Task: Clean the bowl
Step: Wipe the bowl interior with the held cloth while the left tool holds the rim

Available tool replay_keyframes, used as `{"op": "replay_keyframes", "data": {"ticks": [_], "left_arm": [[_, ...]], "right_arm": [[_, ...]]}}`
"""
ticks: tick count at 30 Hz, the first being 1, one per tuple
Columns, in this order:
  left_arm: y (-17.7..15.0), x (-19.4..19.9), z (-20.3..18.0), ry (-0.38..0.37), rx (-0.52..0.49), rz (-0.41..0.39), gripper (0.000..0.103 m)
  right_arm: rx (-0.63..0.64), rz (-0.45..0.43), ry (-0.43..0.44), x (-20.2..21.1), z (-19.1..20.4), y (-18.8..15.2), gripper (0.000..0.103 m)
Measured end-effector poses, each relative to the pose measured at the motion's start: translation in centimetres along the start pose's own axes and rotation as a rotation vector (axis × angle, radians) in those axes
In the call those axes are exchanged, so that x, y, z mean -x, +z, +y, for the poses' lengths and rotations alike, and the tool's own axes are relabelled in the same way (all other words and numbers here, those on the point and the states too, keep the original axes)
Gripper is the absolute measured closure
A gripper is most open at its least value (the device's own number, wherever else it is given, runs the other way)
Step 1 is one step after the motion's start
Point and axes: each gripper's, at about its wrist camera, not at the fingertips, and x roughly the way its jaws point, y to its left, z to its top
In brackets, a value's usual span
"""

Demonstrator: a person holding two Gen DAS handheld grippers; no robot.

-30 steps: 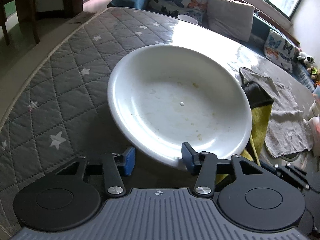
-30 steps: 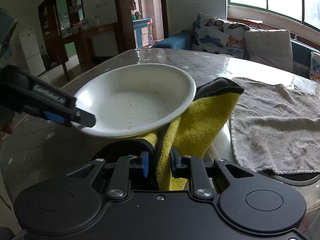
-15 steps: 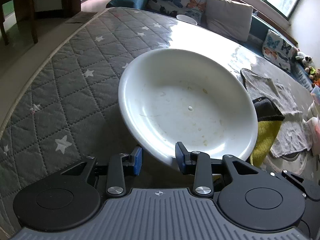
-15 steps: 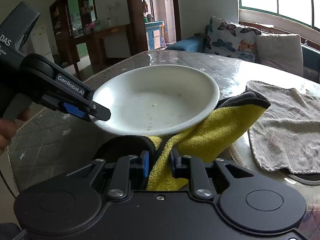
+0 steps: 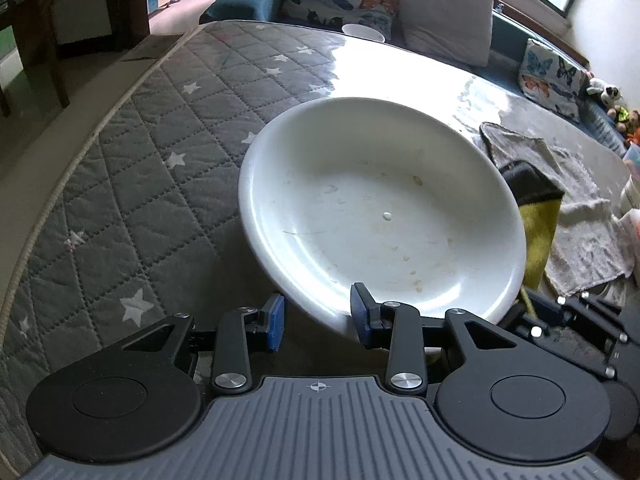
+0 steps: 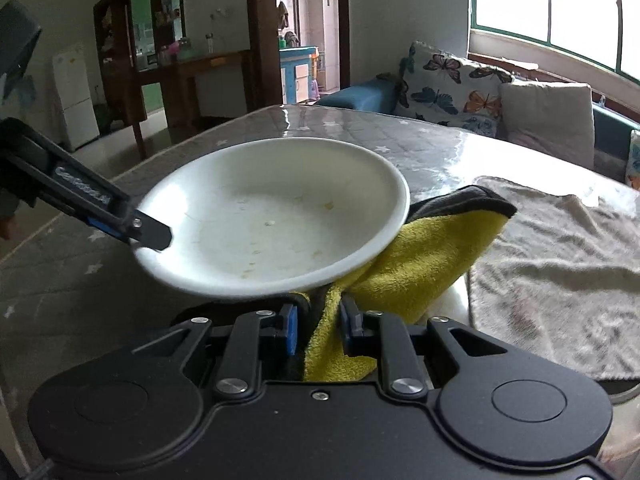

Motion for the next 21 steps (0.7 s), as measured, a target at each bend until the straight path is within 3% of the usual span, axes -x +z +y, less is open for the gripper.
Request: {"op": "replay_keyframes", "data": {"ticks": [13, 21], "left_arm": [[0.4, -0.4, 0.4, 0.07, -0.127, 0.009, 0.068], [0.6, -0.7, 0.7, 0.105, -0.149, 0.009, 0.069]], "right_arm": [[0.157, -0.006, -0.036, -1.5, -0.7, 0.4, 0.081], [0.212, -0.019, -0.021, -1.0, 0.1, -0.1, 0.082]]}}
